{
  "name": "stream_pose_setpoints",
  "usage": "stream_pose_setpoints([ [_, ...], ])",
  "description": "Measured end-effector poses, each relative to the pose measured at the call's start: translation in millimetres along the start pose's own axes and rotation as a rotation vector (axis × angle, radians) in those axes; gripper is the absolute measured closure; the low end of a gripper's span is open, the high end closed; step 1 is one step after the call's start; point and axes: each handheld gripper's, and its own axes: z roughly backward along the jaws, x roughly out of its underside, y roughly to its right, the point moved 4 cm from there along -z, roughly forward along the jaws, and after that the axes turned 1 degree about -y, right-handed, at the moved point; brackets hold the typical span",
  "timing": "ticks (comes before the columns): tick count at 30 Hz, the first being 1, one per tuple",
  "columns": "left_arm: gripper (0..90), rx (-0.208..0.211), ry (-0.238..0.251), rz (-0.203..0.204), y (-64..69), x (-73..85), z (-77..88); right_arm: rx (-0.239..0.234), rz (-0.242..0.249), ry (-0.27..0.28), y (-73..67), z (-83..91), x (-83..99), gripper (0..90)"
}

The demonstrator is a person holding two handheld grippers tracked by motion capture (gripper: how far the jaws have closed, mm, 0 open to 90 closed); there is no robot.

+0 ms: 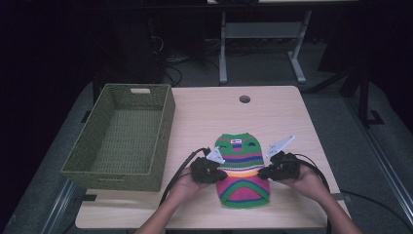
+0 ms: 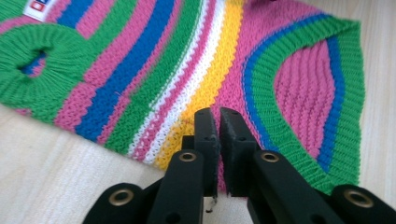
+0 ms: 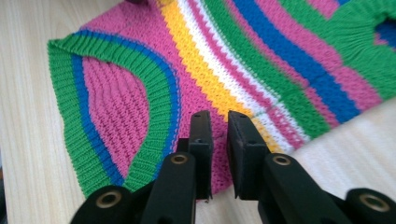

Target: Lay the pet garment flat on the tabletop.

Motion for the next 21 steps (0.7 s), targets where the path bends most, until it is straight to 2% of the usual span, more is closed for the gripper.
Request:
stream_pose_setpoints([
  [1, 86.1, 0.000, 0.000, 0.000, 0.0, 0.0, 0.0, -0.003, -0.001, -0.006, -0.6, -1.8, 0.7, 81.2],
  [3, 86.1, -0.013, -0.044, -0.026, -1.1, 1.6, -4.6, -0.009, 0.004, -0.016, -1.2, -6.2, 1.4, 81.4],
  [6, 86.1, -0.011, -0.032, -0.007, -1.8, 1.6, -6.4, -0.009, 0.001, -0.018, -1.6, -10.3, 1.4, 81.3],
  [8, 85.9, -0.018, -0.040, -0.011, -4.5, 1.8, -5.7, -0.007, 0.004, -0.015, -0.9, -11.8, 0.6, 81.2],
  [10, 85.0, -0.036, -0.032, 0.008, -9.2, 1.1, -5.6, -0.007, -0.005, -0.010, -0.1, -13.0, -1.2, 80.8],
  [13, 84.3, -0.044, -0.039, 0.008, -13.5, 1.8, -4.5, 0.000, -0.012, -0.005, 1.1, -14.3, -3.0, 79.7],
  [14, 84.1, -0.053, -0.025, 0.030, -16.4, 2.2, -4.7, 0.003, -0.012, -0.002, 1.9, -14.9, -3.6, 79.1],
  [16, 83.1, -0.058, -0.014, 0.050, -19.6, 2.7, -4.5, 0.003, -0.021, 0.005, 3.2, -16.0, -5.0, 78.4],
  [21, 82.1, -0.068, 0.000, 0.071, -26.0, 3.2, -4.4, 0.013, -0.034, 0.017, 7.4, -17.8, -7.4, 77.6],
])
